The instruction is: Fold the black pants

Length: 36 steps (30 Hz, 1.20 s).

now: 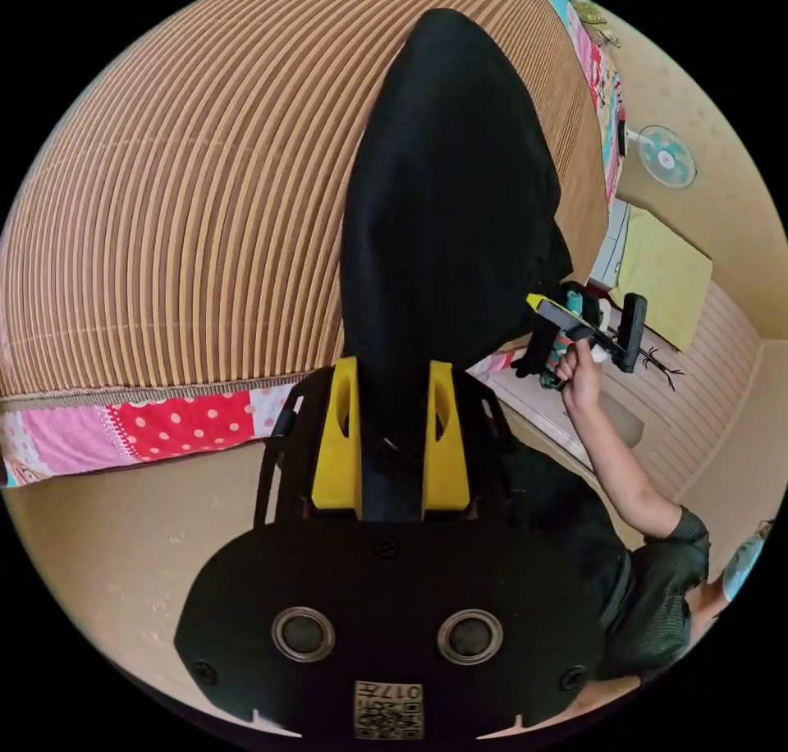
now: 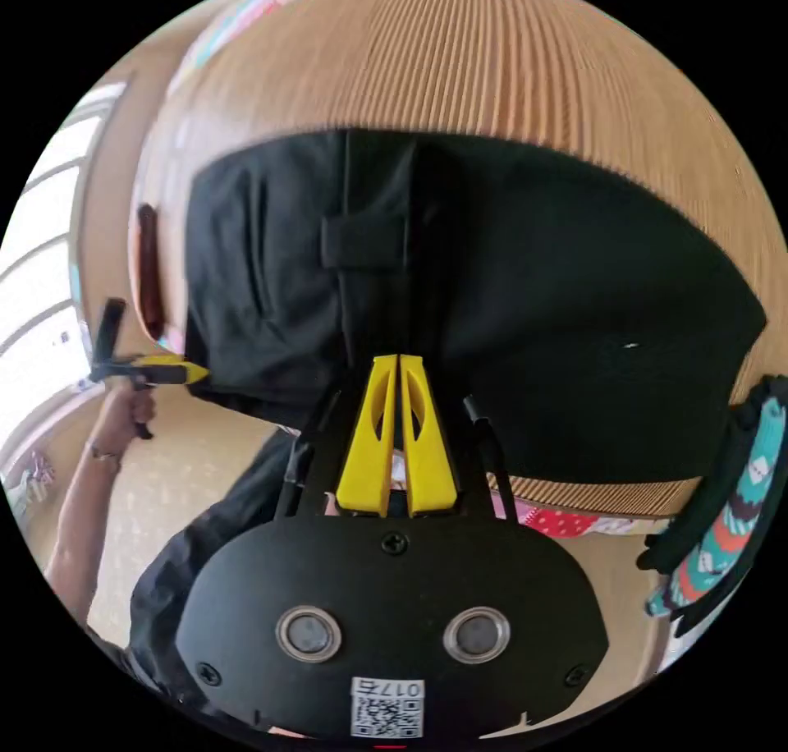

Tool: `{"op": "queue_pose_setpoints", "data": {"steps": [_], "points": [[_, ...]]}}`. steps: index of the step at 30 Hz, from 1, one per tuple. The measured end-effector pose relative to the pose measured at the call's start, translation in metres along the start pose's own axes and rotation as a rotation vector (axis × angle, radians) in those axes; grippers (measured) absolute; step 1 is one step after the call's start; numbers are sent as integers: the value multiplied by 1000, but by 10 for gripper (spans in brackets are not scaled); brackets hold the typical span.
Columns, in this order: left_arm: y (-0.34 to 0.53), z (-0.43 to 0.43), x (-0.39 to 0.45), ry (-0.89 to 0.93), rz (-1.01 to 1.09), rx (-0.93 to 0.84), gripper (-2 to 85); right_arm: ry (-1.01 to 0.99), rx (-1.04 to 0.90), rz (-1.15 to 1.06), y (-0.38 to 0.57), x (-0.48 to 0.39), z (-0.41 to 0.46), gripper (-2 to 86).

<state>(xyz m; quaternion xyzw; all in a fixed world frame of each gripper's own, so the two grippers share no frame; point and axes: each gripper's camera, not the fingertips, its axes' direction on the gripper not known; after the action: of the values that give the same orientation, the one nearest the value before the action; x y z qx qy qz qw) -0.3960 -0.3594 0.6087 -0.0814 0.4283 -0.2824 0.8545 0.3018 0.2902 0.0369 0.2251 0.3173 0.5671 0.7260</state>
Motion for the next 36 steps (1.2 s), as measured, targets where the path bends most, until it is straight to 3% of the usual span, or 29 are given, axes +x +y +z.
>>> {"op": "queue_pose_setpoints", "data": {"steps": [3, 6, 8, 11, 17, 22, 24, 27, 31, 33, 36], "points": [[4, -12, 44, 49, 191, 44, 65, -59, 33, 51, 0, 14, 9, 5], [22, -33, 110, 107, 369, 204, 57, -309, 77, 141, 4, 38, 11, 3], [26, -30, 162, 61, 446, 232, 54, -576, 92, 155, 9, 53, 25, 2], [20, 10, 267, -158, 646, 187, 53, -777, 123, 190, 19, 76, 30, 3], [-25, 154, 403, -325, 903, 58, 73, -814, 233, 325, 75, 181, 10, 3], [-18, 279, 454, -602, 1249, -251, 73, -758, 187, 530, 151, 276, 24, 4], [-29, 288, 439, -665, 1163, -235, 84, -782, 212, 566, 176, 298, 29, 4], [-67, 260, 378, -666, 794, -58, 120, -865, 265, 586, 204, 315, 38, 6], [-104, 198, 252, -418, 195, 142, 193, -1110, 413, 513, 217, 314, 54, 19], [-109, 190, 205, -316, 18, 178, 202, -1238, 488, 493, 217, 312, 63, 35], [-118, 210, 152, -127, -139, 91, 206, -1436, 606, 529, 216, 311, 82, 100]]}}
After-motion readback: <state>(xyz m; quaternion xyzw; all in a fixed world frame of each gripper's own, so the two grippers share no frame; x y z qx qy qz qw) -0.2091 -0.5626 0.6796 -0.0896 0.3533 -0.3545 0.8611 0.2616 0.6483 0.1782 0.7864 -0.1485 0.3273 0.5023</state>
